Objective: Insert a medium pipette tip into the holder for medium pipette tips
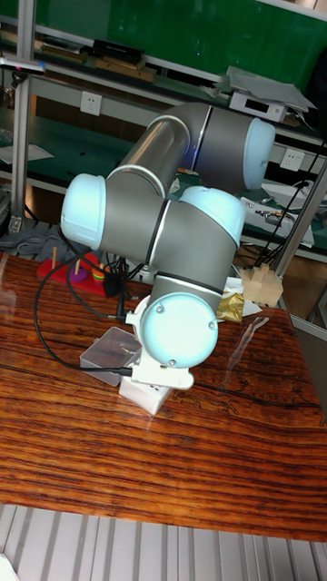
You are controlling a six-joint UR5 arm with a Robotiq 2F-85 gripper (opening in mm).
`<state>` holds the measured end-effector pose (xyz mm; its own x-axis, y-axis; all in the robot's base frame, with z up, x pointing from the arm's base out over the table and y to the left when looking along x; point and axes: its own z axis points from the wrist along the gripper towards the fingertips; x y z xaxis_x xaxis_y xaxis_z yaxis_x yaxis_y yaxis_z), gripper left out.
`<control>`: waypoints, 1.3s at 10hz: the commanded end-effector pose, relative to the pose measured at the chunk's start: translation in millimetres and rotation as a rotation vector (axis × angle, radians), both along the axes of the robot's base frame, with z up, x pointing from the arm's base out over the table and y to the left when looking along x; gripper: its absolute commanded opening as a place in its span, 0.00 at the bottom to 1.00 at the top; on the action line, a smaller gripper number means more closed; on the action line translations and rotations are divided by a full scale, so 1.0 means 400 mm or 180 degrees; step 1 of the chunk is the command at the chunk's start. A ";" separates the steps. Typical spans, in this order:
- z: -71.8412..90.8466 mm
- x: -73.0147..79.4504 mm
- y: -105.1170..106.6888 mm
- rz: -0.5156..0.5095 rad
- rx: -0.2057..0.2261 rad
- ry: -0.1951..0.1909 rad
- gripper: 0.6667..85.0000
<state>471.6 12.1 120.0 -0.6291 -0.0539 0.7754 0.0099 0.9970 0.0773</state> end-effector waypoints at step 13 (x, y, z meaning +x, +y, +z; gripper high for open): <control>-0.054 0.059 0.051 -0.0208 0.0150 -0.0397 0.00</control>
